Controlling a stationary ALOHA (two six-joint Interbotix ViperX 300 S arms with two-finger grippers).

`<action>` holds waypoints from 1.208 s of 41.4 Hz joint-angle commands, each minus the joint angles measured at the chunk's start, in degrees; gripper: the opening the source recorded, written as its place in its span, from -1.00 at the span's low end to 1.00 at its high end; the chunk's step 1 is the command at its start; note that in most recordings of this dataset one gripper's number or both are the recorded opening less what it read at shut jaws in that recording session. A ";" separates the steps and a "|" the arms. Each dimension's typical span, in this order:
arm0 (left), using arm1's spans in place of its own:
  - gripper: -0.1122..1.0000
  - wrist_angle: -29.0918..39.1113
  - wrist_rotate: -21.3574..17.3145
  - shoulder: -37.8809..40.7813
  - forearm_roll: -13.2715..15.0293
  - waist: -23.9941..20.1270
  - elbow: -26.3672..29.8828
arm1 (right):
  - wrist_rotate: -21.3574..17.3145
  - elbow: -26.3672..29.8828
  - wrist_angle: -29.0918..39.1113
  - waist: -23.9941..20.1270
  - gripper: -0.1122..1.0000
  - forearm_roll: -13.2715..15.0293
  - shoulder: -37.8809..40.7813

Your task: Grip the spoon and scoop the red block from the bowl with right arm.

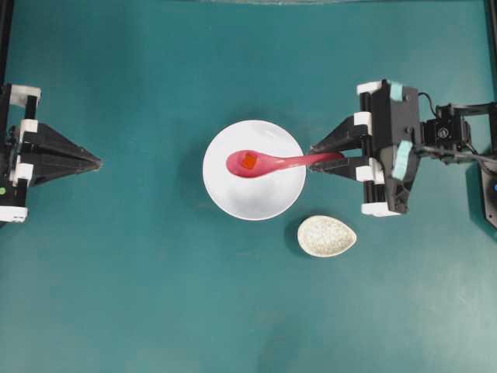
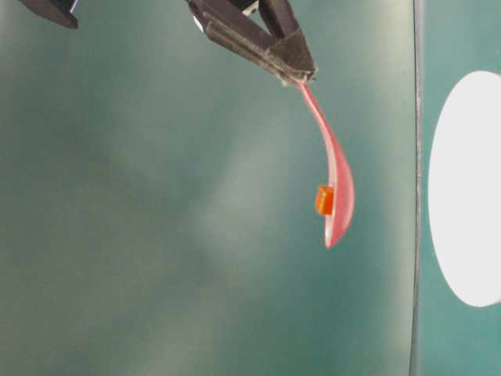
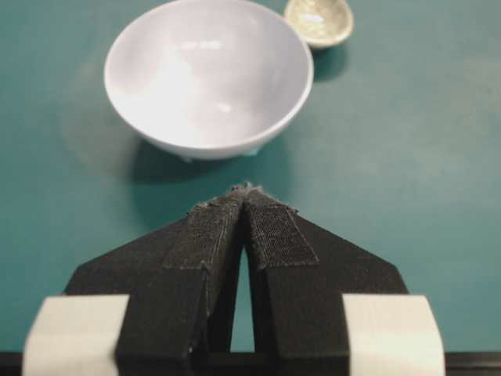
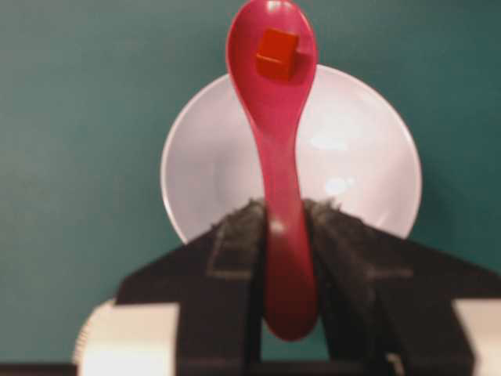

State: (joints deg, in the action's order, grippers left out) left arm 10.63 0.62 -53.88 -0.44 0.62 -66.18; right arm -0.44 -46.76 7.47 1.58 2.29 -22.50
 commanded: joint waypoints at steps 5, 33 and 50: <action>-0.79 -0.35 0.18 0.18 -0.18 0.18 0.70 | 0.09 0.88 1.93 0.18 -0.37 2.37 -0.88; -0.79 -0.35 0.26 -0.35 -0.18 0.18 0.70 | -0.79 0.88 0.53 1.14 -0.37 2.11 -0.97; -0.79 -0.35 0.26 -0.35 -0.09 0.18 0.70 | -0.79 0.88 0.62 1.32 -0.37 2.11 -0.97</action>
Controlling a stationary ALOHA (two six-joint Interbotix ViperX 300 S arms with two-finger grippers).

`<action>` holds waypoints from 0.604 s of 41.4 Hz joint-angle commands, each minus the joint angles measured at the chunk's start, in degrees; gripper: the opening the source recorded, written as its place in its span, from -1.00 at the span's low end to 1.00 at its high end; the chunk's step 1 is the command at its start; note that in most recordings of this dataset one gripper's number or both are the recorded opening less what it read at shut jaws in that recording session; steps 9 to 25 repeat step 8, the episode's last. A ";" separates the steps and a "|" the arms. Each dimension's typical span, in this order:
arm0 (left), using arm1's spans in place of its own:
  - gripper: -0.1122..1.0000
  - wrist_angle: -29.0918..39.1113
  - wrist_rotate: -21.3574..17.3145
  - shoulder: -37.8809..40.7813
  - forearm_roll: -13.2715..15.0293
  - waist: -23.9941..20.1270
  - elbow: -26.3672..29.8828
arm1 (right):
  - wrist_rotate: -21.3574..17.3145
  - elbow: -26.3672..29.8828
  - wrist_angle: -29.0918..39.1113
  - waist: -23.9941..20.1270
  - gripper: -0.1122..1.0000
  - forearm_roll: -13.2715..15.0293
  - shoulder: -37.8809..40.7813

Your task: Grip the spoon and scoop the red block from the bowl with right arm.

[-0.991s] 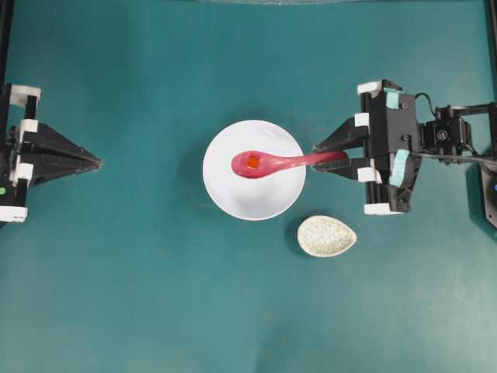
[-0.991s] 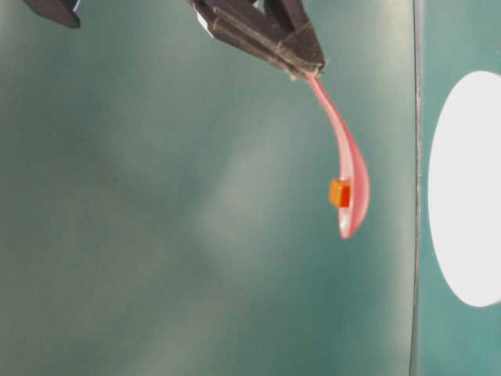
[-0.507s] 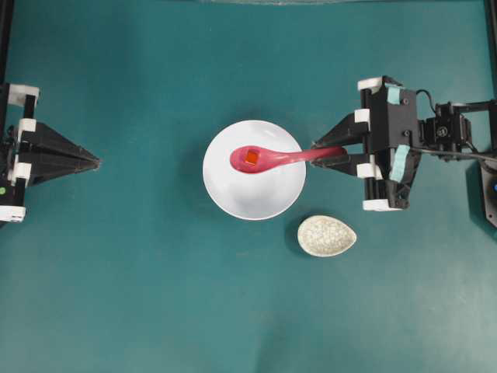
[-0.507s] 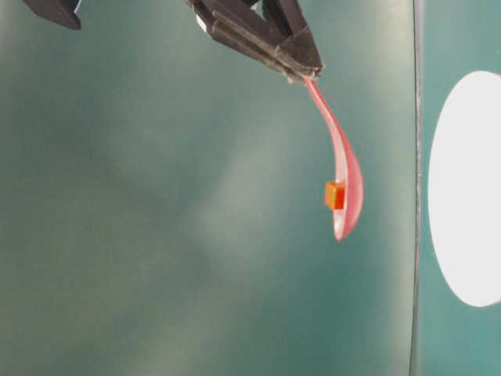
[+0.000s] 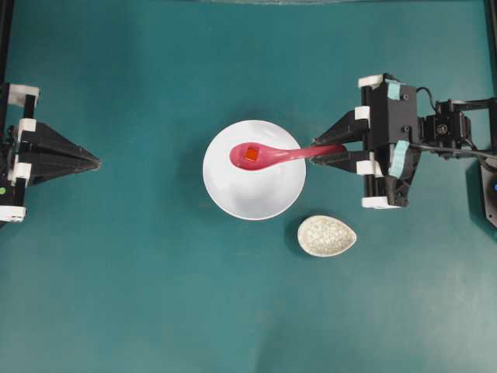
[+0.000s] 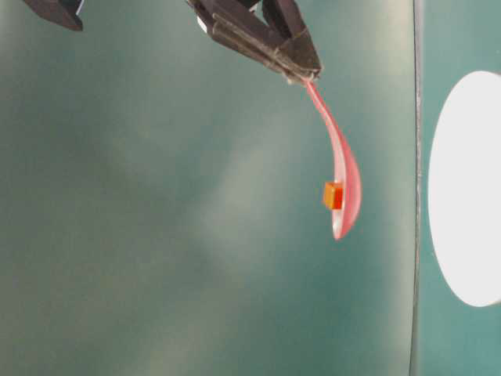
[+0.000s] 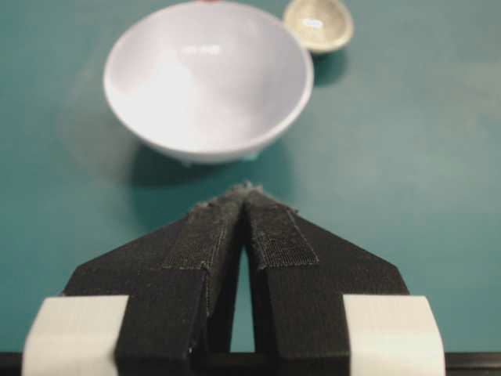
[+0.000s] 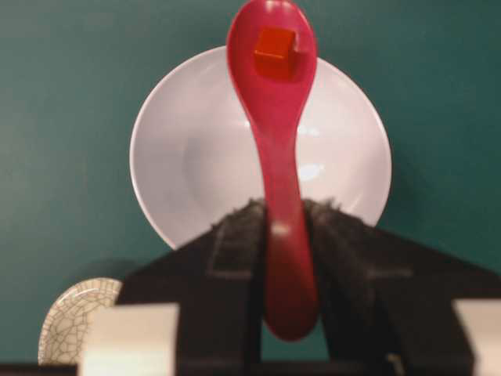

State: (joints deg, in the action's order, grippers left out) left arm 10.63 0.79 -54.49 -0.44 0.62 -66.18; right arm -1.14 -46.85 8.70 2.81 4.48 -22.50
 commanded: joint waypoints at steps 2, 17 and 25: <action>-0.79 -0.35 0.09 0.26 -0.09 0.09 0.70 | -0.09 0.97 -0.70 0.18 -0.37 0.00 -0.88; -0.79 -0.35 0.09 0.26 -0.18 0.09 0.70 | -0.09 0.97 -0.70 0.18 -0.37 0.00 -0.97; -0.79 -0.35 0.09 0.26 -0.18 0.09 0.70 | -0.09 0.97 -0.70 0.18 -0.37 0.00 -0.97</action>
